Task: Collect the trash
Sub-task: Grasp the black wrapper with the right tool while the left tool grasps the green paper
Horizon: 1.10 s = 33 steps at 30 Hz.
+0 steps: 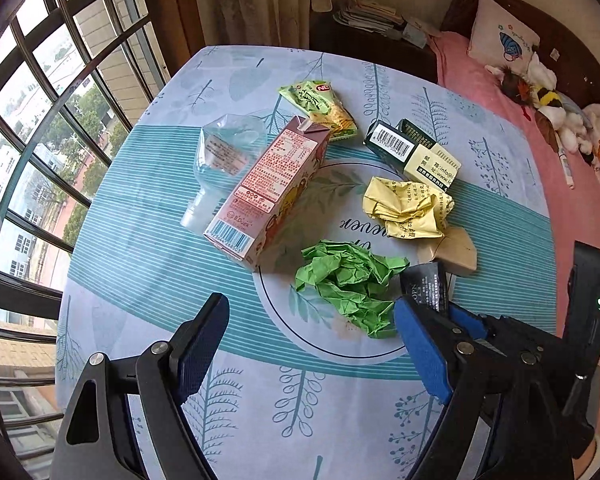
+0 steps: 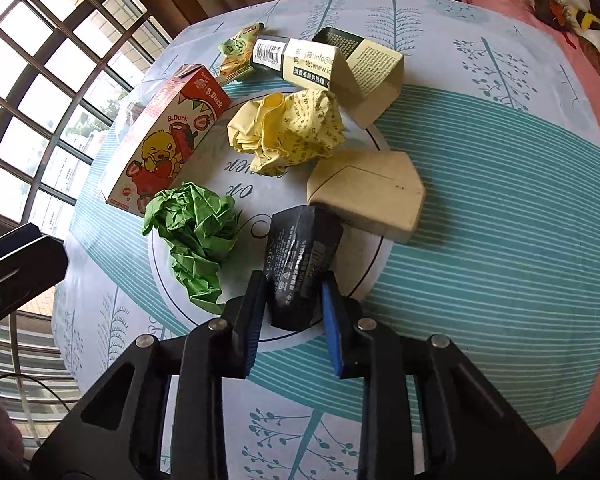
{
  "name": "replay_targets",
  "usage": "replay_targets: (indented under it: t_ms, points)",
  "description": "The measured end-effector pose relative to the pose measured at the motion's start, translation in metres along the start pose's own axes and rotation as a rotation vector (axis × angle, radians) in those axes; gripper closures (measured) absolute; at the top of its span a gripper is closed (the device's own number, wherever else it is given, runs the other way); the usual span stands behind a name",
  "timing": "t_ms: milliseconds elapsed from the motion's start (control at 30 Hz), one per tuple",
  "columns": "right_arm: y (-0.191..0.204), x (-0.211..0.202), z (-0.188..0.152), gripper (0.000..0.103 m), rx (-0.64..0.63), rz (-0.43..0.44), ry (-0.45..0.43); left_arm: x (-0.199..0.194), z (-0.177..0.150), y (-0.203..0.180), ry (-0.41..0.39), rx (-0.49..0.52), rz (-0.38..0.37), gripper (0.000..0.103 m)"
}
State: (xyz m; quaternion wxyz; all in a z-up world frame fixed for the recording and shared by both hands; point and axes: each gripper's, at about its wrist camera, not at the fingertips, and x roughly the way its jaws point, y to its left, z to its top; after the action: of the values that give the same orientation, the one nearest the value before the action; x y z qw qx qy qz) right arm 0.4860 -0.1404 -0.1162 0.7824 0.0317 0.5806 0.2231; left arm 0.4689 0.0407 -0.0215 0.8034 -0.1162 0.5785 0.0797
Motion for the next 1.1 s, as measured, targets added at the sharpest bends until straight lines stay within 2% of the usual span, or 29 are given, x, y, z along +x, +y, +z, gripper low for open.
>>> replay_targets:
  t_ms: [200,433,533,667,767,800,900,1100]
  points:
    - [-0.019,-0.023,-0.007,0.087,0.048,0.077,-0.031,0.037,0.021,-0.007,0.072,-0.063,-0.018,0.017]
    - [-0.042,-0.048,-0.017,0.087,0.077,0.084,-0.064,0.068,0.039,-0.007,0.136,-0.172,-0.037,0.017]
    - [-0.050,-0.050,-0.021,0.087,0.096,0.084,-0.063,0.079,0.036,-0.009,0.168,-0.183,-0.038,0.017]
    - [-0.056,-0.050,-0.026,0.087,0.111,0.082,-0.057,0.093,0.025,-0.013,0.207,-0.172,-0.032,0.030]
    - [-0.058,-0.048,-0.026,0.087,0.116,0.084,-0.055,0.101,0.019,-0.015,0.236,-0.173,-0.025,0.053]
    - [-0.059,-0.048,-0.027,0.087,0.116,0.084,-0.055,0.099,0.018,-0.016,0.218,-0.162,-0.017,0.059]
    - [-0.060,-0.048,-0.028,0.087,0.120,0.088,-0.053,0.095,0.012,-0.020,0.191,-0.121,0.003,0.065]
    - [-0.057,-0.048,-0.034,0.087,0.126,0.090,-0.052,0.080,-0.005,-0.011,0.167,-0.088,0.043,0.066]
